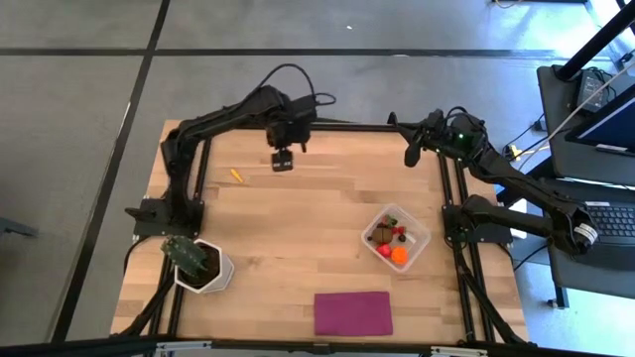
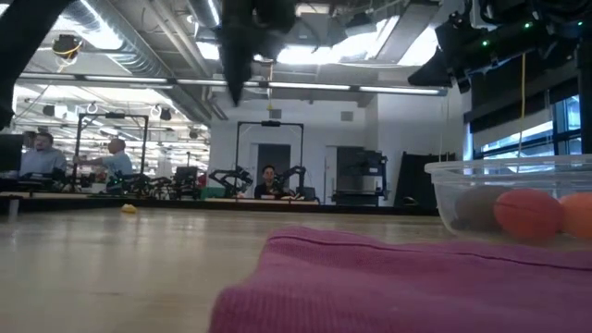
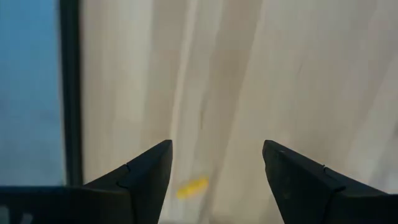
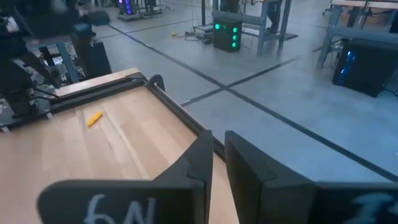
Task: Pick and placing Produce into tupperware
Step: Put the corn into the transparent bin
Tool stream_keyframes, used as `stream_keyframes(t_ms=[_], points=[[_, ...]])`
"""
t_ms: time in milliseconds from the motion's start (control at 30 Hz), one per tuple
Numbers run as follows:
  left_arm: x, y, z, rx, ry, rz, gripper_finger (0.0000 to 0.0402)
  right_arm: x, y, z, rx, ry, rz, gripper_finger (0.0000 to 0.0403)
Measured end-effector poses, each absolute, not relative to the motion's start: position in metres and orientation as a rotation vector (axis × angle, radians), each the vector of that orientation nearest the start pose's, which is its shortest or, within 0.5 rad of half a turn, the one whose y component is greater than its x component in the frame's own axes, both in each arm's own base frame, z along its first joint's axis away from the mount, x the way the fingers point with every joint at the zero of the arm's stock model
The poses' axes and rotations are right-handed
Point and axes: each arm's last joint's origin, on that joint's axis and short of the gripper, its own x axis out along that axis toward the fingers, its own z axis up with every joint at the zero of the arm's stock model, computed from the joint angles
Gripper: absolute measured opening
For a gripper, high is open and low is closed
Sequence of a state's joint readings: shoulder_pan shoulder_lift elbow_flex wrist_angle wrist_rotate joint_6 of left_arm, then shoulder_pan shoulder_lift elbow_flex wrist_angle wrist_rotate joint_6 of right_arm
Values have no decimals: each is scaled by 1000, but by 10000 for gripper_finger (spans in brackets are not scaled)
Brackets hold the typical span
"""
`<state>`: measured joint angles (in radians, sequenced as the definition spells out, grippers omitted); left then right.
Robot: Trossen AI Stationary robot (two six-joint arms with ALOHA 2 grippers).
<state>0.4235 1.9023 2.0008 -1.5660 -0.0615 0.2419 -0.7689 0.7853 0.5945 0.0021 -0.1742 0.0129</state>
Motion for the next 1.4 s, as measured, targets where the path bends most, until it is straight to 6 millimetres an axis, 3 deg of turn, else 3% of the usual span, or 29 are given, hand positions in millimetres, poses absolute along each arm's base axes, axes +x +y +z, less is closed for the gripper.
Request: stream_keyframes(t_ms=[200, 500, 700, 1033, 1400], points=[[289, 146, 311, -101, 1625, 230, 241, 133, -122, 284, 112, 163, -595, 46], [229, 137, 286, -35, 1595, 212, 240, 136, -125, 286, 144, 121, -598, 46], [202, 132, 254, 10, 1619, 153, 240, 140, -129, 283, 202, 117, -603, 46], [183, 127, 188, 31, 1677, 116, 238, 149, -136, 271, 318, 150, -612, 46], [177, 134, 167, 107, 1652, 139, 224, 157, -144, 258, 390, 201, -622, 46]])
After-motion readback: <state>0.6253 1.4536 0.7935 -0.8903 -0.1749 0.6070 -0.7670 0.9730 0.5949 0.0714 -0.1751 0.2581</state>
